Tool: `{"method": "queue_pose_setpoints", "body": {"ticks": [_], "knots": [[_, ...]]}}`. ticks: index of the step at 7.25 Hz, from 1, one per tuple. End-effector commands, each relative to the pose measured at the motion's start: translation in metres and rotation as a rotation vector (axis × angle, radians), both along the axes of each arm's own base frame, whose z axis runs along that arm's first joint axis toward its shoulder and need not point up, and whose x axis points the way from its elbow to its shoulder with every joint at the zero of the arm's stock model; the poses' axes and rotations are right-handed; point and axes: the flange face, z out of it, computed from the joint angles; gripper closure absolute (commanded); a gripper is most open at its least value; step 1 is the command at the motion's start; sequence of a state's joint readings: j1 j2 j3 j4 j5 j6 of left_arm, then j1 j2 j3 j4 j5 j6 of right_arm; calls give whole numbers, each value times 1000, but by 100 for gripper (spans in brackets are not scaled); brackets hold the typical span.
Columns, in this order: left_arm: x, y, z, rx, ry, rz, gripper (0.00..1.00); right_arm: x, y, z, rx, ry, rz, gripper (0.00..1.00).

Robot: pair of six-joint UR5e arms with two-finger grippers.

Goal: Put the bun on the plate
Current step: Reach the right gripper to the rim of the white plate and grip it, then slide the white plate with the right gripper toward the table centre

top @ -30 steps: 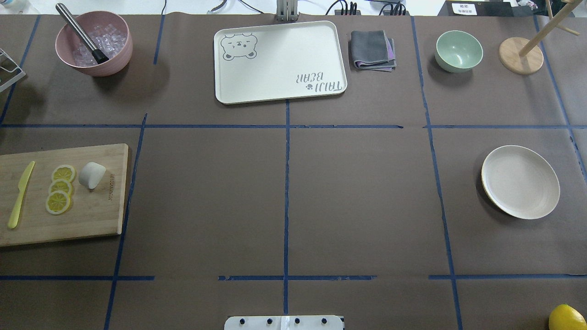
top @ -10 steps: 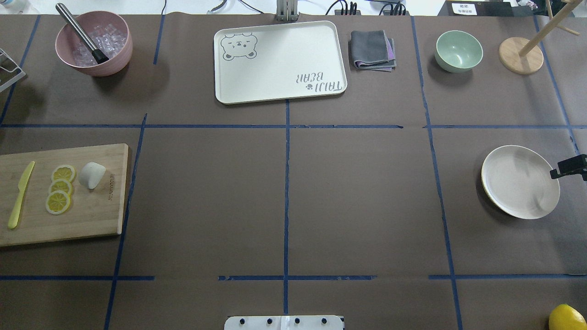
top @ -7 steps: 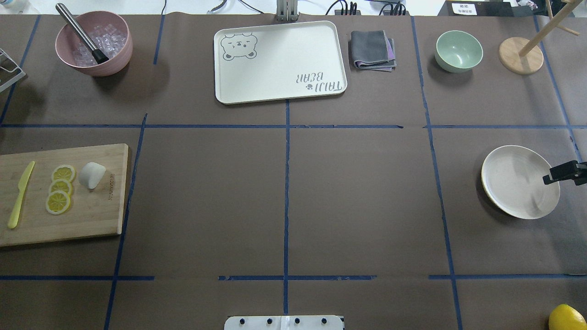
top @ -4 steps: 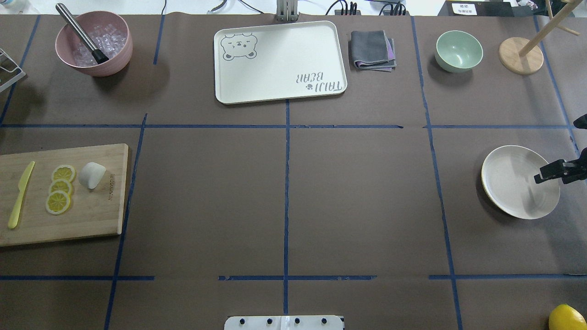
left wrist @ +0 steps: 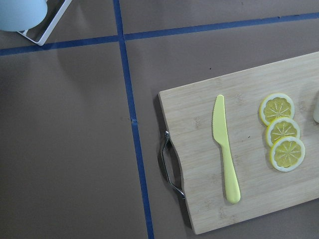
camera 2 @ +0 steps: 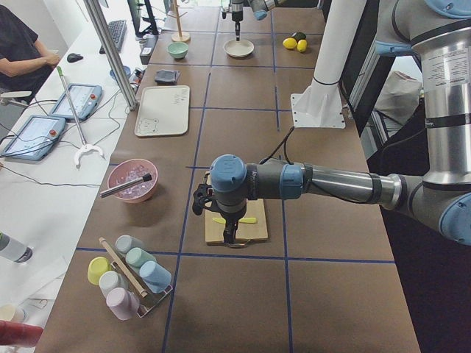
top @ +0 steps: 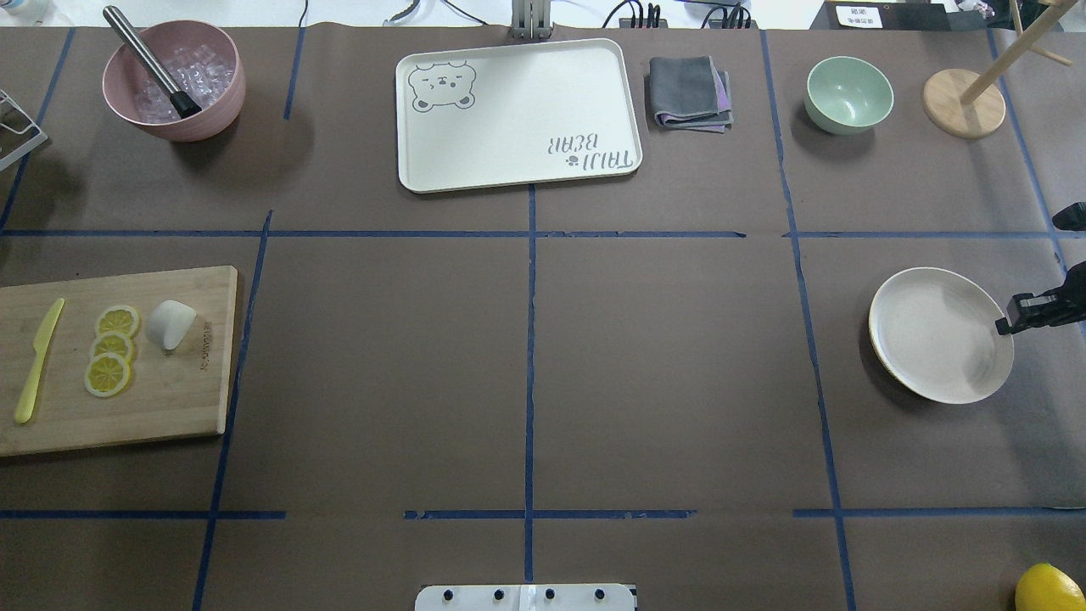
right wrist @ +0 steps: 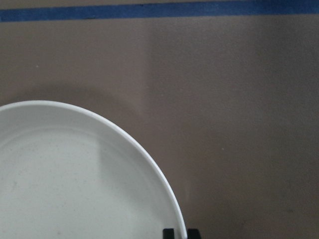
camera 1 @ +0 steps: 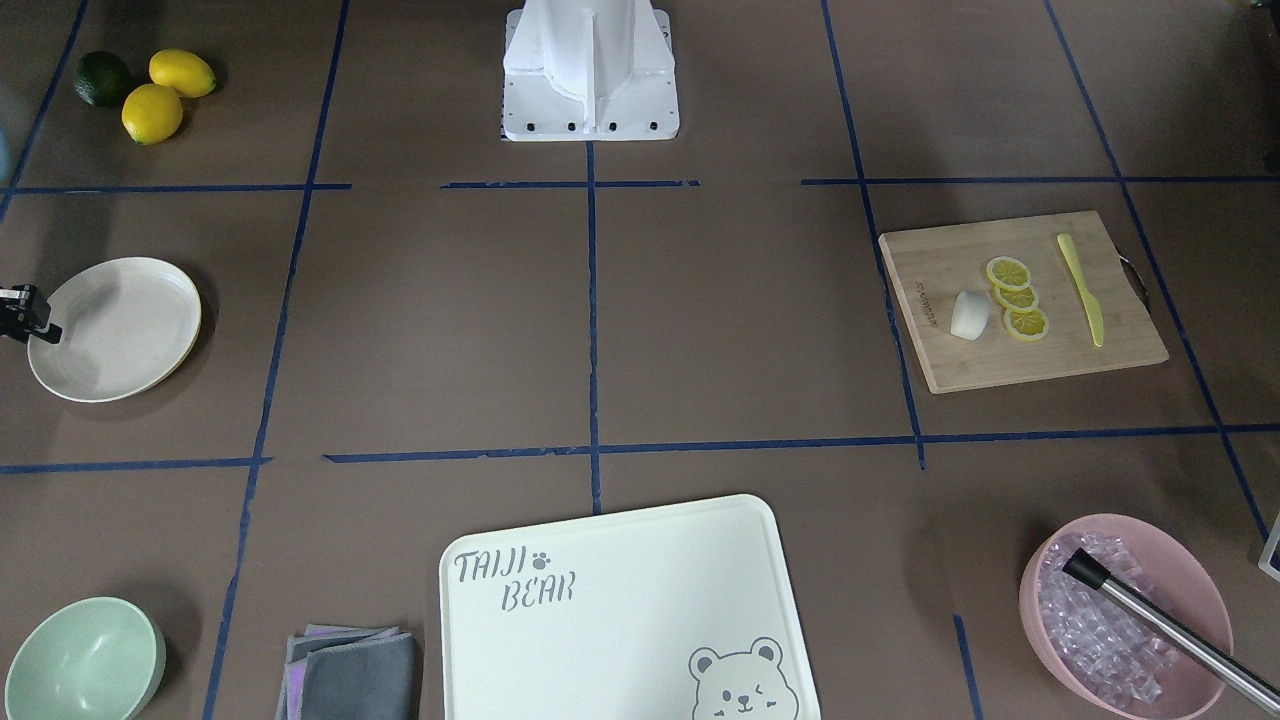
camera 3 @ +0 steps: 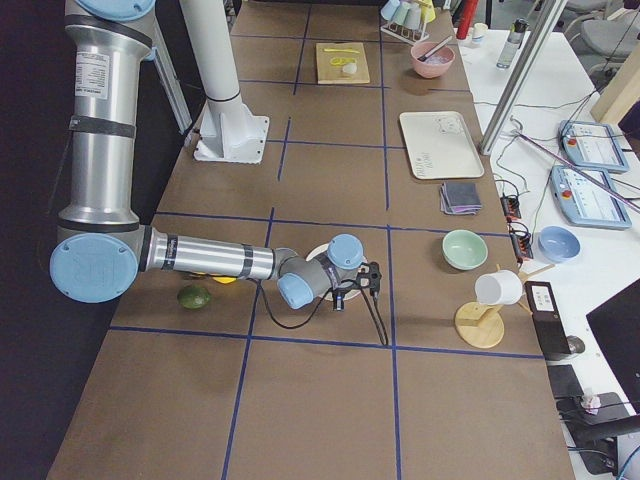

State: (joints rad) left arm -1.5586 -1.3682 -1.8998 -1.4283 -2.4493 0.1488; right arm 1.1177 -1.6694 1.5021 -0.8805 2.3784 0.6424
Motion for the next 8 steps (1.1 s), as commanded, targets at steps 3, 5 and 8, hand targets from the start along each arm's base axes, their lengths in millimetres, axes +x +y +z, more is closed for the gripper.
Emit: {"method": "queue_pose_setpoints", "body": {"ticks": [3, 5, 8], "knots": [[0, 1, 1, 0, 0, 1, 0, -92, 3, -174, -99, -192, 54, 100], [1, 1, 1, -4, 0, 3, 0, -225, 16, -302, -192, -282, 144, 100], [1, 0, 0, 2, 0, 3, 0, -365, 70, -396, -245, -234, 221, 100]]}}
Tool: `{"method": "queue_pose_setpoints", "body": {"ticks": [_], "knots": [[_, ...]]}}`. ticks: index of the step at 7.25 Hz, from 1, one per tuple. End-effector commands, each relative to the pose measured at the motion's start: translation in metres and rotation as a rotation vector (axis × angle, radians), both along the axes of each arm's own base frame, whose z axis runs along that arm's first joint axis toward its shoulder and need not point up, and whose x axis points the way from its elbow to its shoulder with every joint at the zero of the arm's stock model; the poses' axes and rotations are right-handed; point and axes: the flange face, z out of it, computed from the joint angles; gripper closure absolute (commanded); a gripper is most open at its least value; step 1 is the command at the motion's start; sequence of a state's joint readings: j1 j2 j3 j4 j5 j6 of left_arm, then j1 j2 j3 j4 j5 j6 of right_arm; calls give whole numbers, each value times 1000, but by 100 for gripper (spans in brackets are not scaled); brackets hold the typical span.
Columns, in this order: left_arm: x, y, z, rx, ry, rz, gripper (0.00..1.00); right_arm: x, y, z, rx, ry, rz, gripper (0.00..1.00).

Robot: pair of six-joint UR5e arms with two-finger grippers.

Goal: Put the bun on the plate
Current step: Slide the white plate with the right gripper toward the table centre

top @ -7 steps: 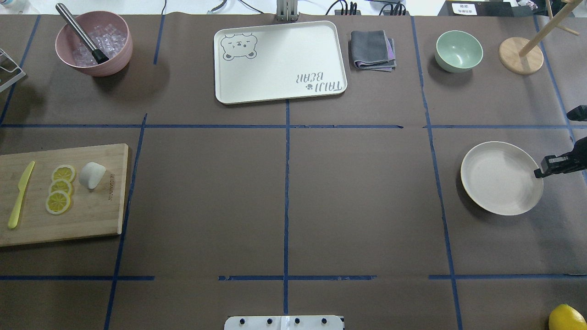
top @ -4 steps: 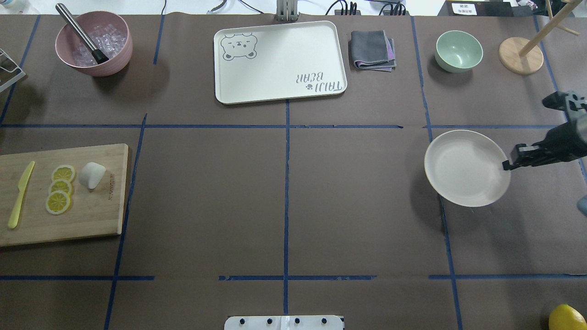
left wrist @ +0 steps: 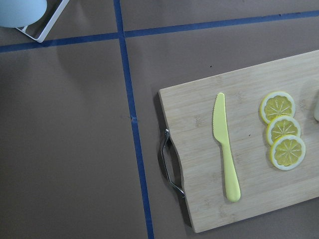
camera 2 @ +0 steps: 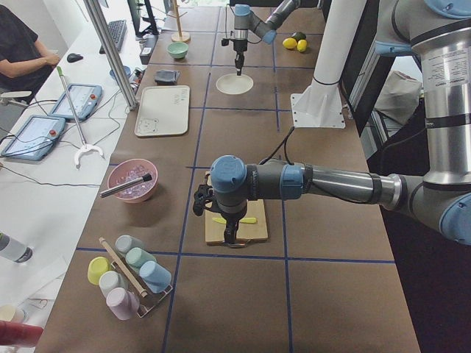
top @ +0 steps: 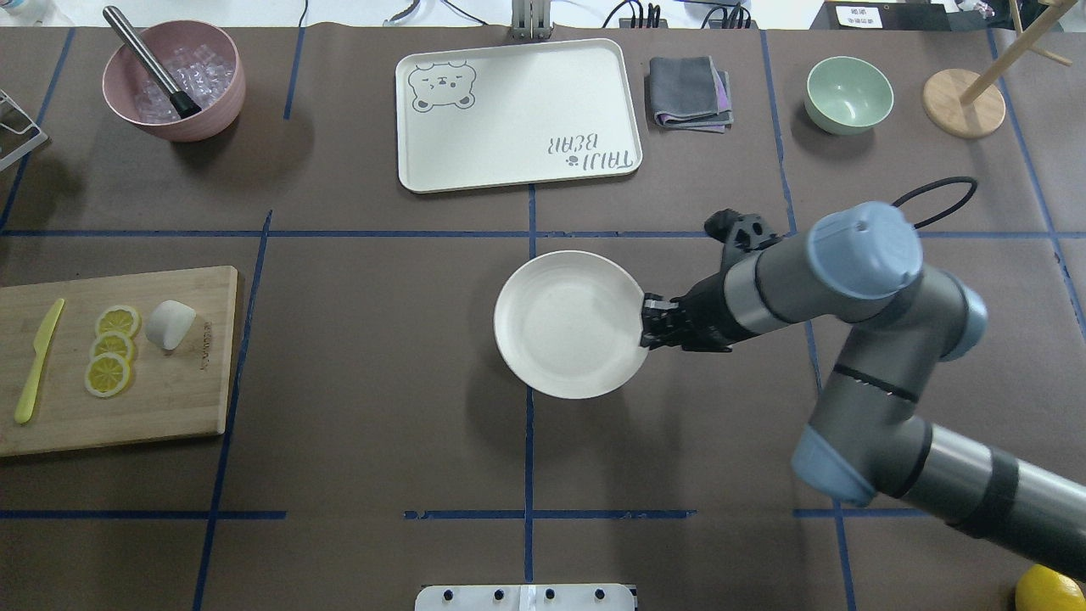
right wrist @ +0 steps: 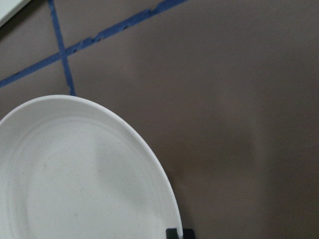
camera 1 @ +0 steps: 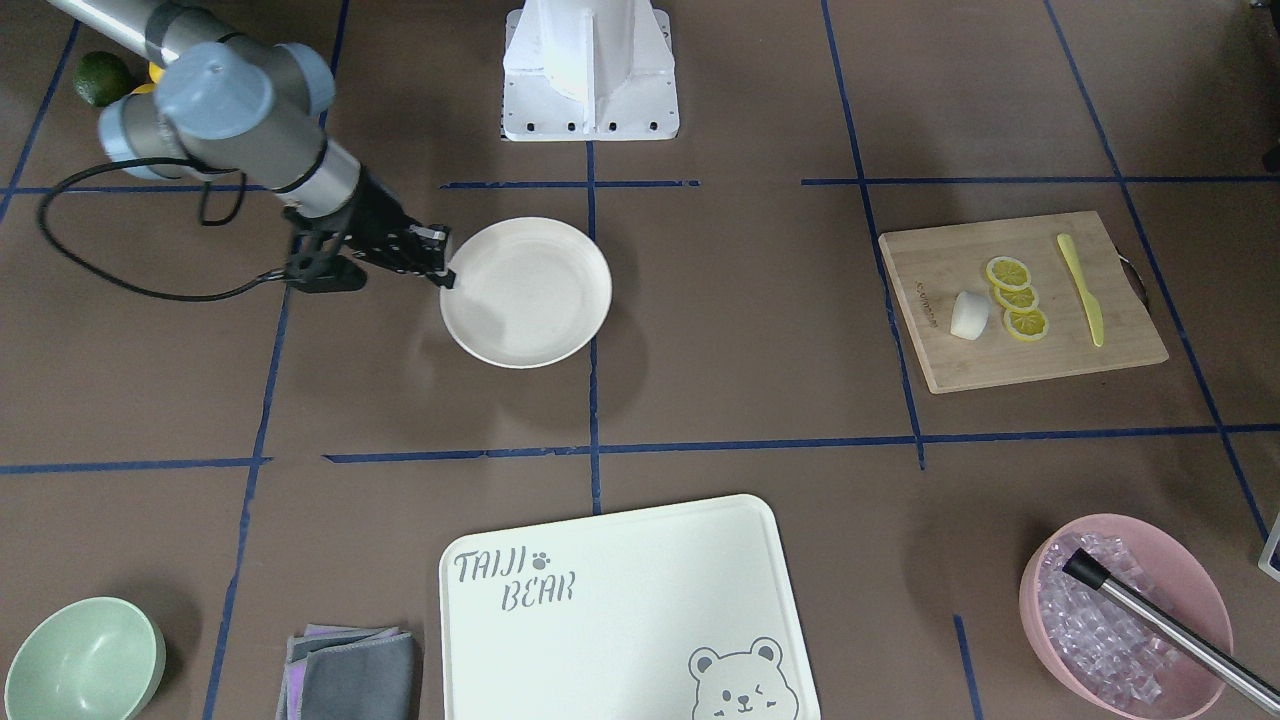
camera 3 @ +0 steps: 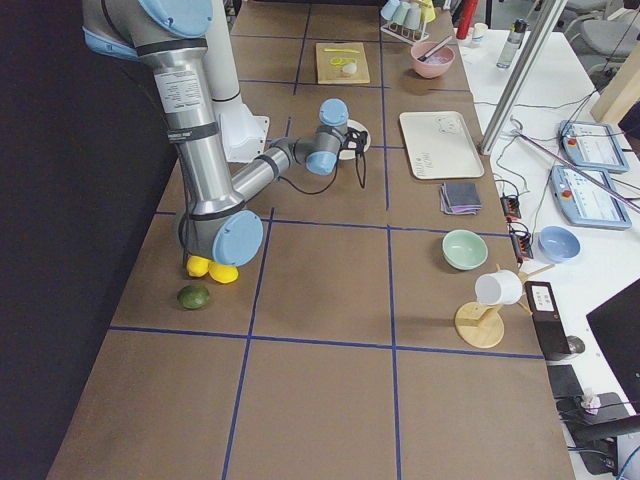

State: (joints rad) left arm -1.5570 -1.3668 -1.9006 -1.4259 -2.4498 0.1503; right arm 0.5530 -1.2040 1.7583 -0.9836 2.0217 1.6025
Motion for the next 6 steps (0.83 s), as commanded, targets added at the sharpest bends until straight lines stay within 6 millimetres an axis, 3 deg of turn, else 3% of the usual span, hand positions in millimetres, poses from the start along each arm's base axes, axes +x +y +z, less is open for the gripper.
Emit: {"method": "queue_pose_setpoints", "body": {"ticks": [1, 6], "knots": [[0, -1, -1, 5, 0, 0, 0, -53, 27, -34, -42, 43, 15, 100], [6, 0, 2, 7, -12, 18, 0, -62, 21, -19, -52, 78, 24, 100]]}}
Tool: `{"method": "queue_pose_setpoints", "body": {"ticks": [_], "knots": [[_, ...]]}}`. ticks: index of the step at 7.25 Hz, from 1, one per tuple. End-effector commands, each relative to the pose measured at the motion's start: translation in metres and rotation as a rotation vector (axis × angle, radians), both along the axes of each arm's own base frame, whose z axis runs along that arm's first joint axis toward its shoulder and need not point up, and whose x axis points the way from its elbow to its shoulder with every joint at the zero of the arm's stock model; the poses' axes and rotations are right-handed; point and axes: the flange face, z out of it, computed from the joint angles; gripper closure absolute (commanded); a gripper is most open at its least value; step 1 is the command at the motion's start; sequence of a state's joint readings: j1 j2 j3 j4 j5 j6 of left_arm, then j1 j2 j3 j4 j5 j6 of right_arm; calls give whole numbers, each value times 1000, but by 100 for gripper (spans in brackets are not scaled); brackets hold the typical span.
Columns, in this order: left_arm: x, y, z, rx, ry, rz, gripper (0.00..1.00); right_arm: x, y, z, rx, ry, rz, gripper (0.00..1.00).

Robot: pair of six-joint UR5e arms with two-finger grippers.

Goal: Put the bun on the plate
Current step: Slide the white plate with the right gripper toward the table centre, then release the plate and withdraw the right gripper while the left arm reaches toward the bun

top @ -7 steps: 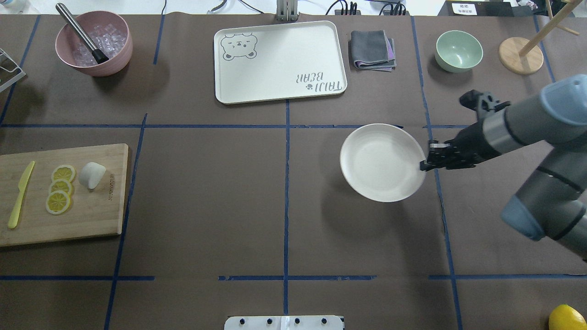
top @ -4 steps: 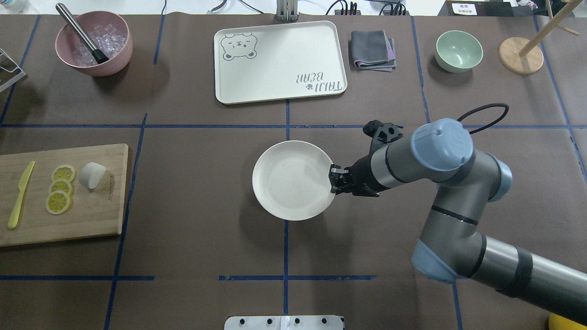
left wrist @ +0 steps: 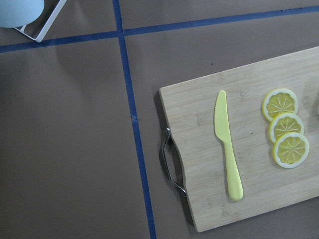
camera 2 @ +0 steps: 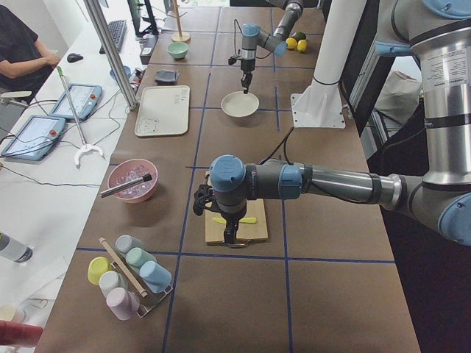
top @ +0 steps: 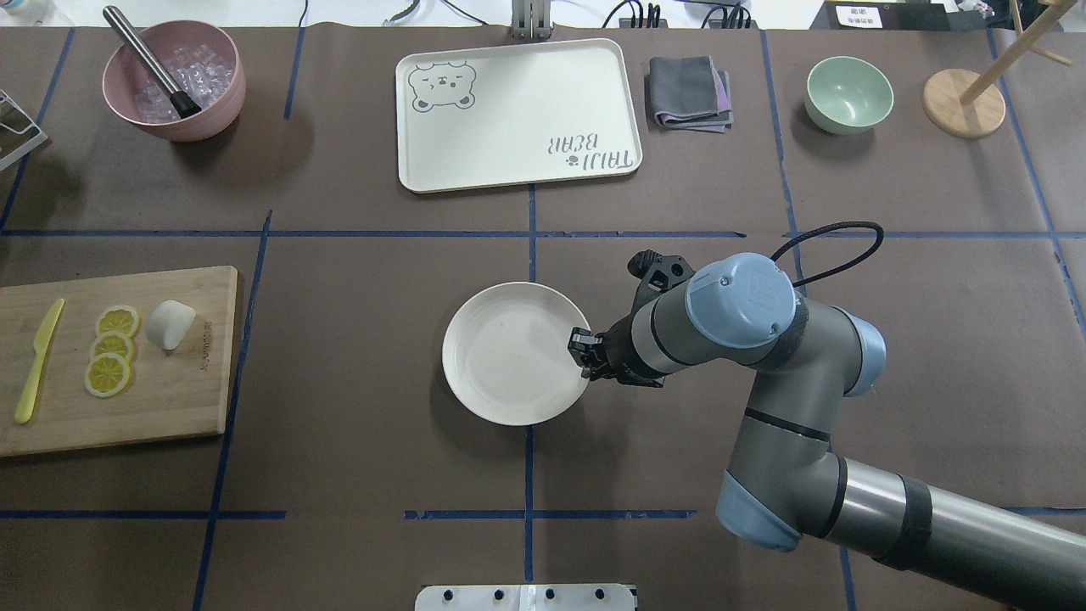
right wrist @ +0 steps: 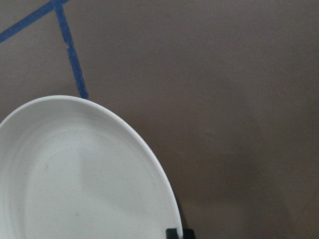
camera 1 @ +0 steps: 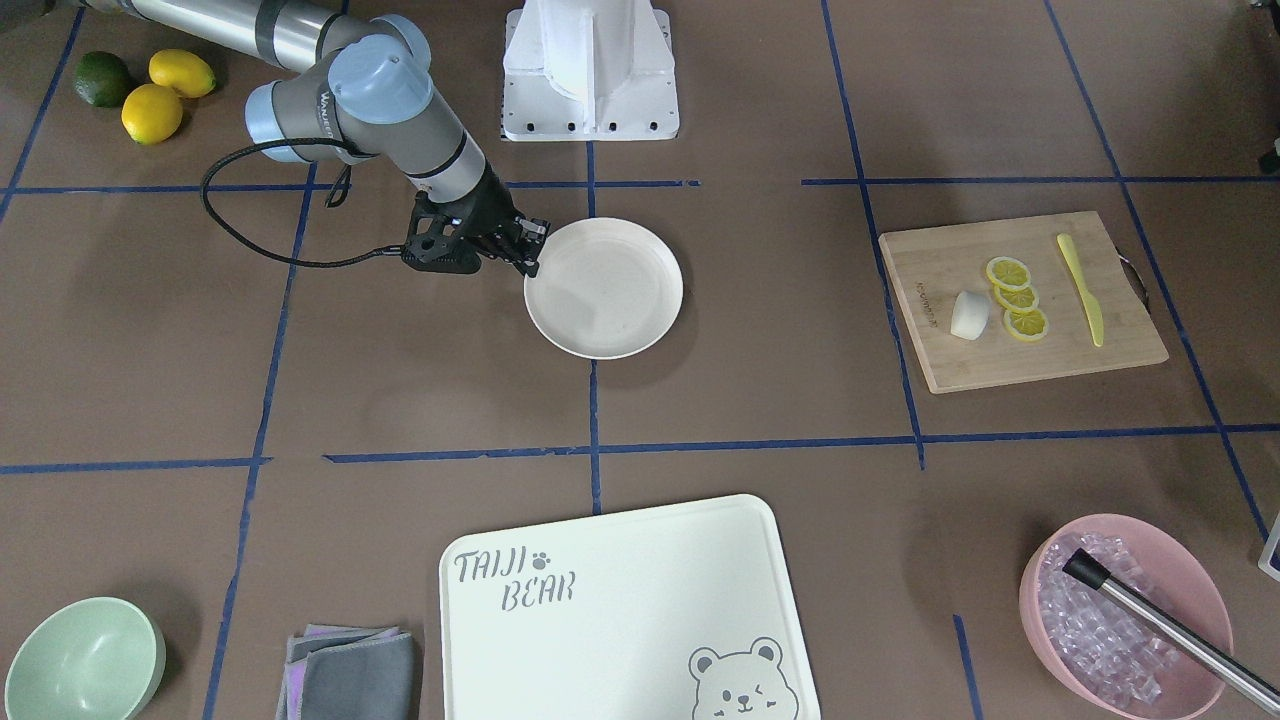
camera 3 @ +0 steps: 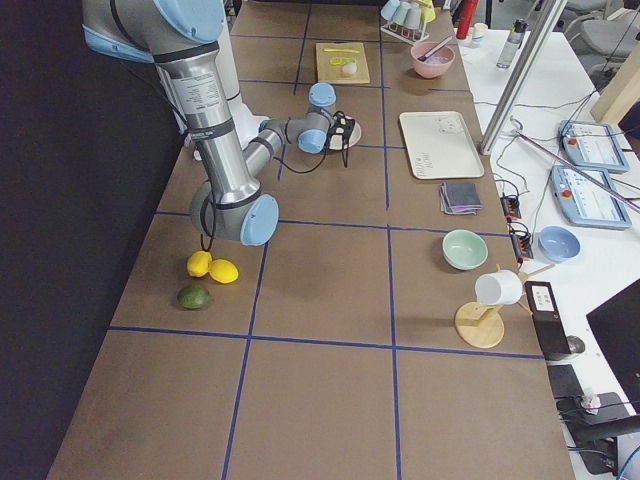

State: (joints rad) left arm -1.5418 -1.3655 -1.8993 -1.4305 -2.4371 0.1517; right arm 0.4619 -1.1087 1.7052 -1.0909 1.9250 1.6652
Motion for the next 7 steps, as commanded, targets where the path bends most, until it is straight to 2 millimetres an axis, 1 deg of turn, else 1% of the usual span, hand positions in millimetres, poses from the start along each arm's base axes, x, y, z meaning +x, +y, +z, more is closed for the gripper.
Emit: {"method": "queue_pose_setpoints", "body": {"ticks": [1, 2, 3, 4, 5, 6, 7], "knots": [[0, 0, 0, 30, 1, 9, 0, 0, 0, 5, -3, 9, 6, 100], [0, 4, 7, 26, 9, 8, 0, 0, 0, 6, -4, 10, 6, 98], [1, 4, 2, 34, 12, 9, 0, 1, 0, 8, -6, 14, 6, 96], [1, 4, 0, 40, 15, 11, 0, 1, 0, 9, -5, 15, 7, 38], [2, 3, -2, 49, 20, 11, 0, 4, -1, 7, -5, 12, 12, 0], [2, 2, -6, 80, 30, 11, 0, 7, -4, 7, -4, 12, 17, 0], [5, 3, -14, 81, 78, 2, 0, 41, -22, 6, -20, -2, 34, 0]]}}
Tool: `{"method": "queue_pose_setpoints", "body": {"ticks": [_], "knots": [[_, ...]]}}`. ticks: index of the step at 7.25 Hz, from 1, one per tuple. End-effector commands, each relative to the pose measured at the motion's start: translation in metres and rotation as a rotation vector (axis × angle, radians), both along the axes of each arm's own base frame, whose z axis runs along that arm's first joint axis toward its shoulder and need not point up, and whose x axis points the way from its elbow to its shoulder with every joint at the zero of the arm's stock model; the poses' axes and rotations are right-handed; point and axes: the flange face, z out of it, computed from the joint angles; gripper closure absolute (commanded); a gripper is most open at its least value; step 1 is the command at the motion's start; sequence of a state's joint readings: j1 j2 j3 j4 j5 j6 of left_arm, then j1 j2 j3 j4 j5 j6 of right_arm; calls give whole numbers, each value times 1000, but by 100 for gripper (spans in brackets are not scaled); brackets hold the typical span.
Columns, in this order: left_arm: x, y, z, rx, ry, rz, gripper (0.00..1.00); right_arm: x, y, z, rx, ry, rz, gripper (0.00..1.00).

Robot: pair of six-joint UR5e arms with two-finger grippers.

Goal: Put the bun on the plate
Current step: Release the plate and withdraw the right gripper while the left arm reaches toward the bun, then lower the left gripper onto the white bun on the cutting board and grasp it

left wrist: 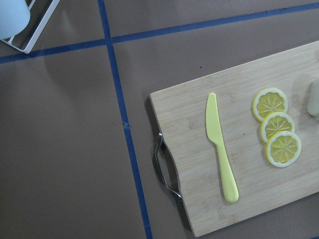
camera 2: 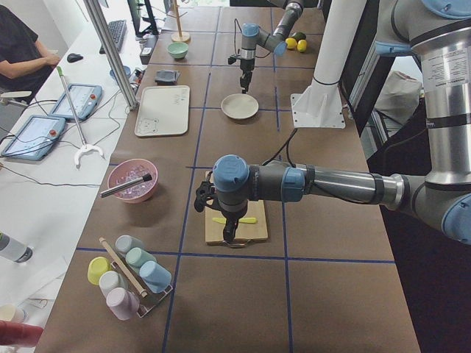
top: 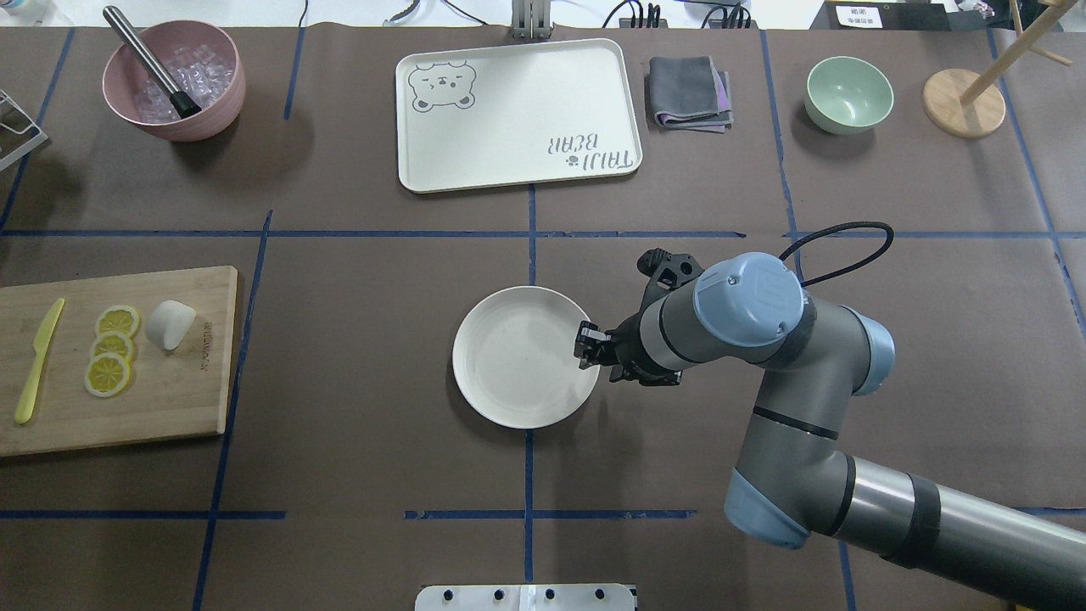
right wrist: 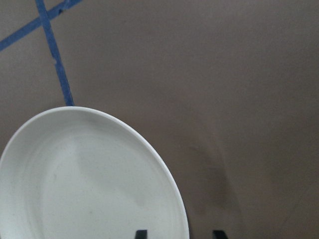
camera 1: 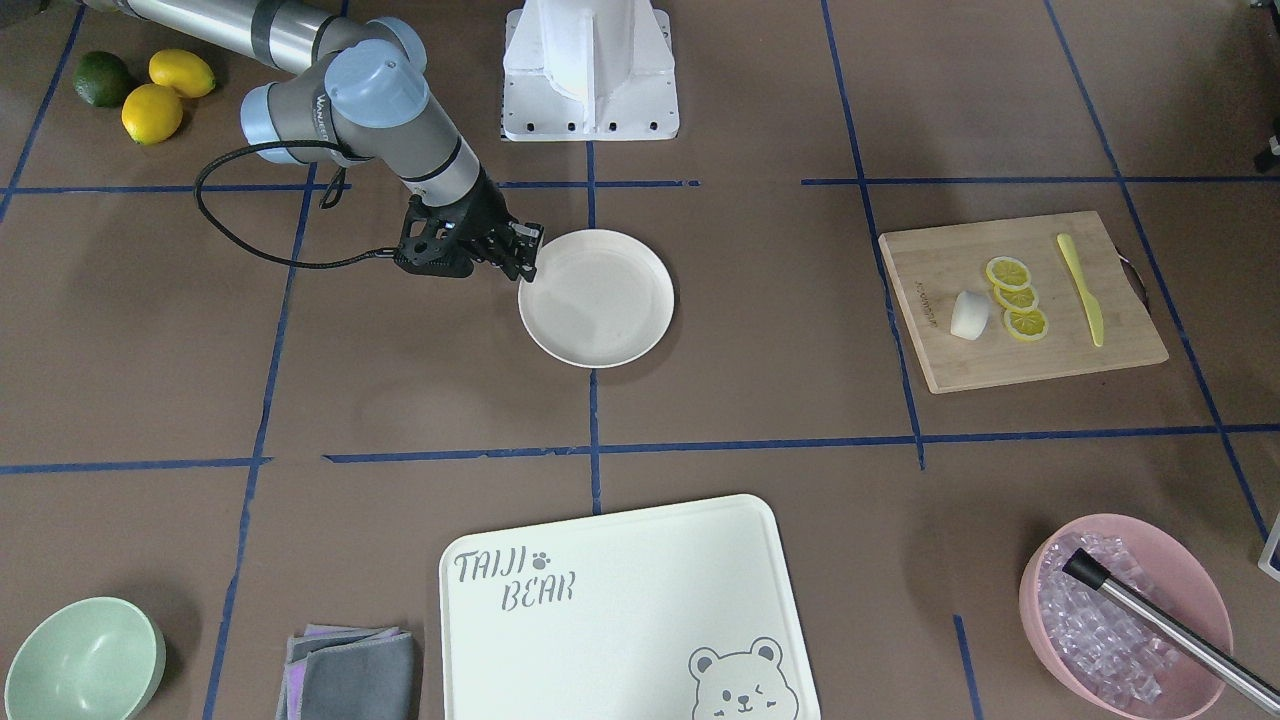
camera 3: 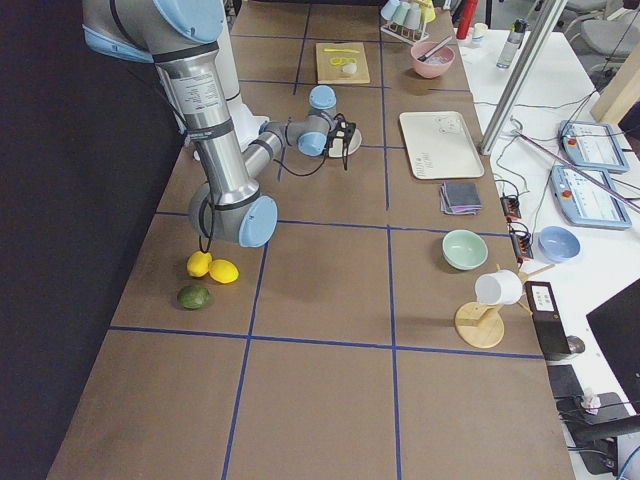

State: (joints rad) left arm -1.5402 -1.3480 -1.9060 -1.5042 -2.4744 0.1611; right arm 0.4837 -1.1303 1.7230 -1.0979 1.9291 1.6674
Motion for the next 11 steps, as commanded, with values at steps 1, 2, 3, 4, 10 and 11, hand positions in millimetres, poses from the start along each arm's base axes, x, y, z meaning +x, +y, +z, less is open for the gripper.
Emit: {"method": "queue_pose_setpoints", "body": {"ticks": [1, 2, 3, 4, 10, 11], "knots": [[9, -1, -37, 53, 62, -5, 0, 87, -33, 20, -73, 7, 2, 0], [40, -6, -65, 84, 73, 23, 0, 133, -56, 38, -54, 10, -27, 0], [82, -10, -71, 102, 75, 72, 0, 172, -68, 79, 26, 56, -62, 0], [116, -14, -82, 105, 51, 68, 0, 217, -74, 125, 93, 95, -121, 0], [324, -88, -86, 108, -69, 92, 1, 317, -80, 210, 190, 152, -181, 0], [328, -86, -84, 110, -68, 98, 1, 317, -80, 209, 189, 151, -182, 0]]}}
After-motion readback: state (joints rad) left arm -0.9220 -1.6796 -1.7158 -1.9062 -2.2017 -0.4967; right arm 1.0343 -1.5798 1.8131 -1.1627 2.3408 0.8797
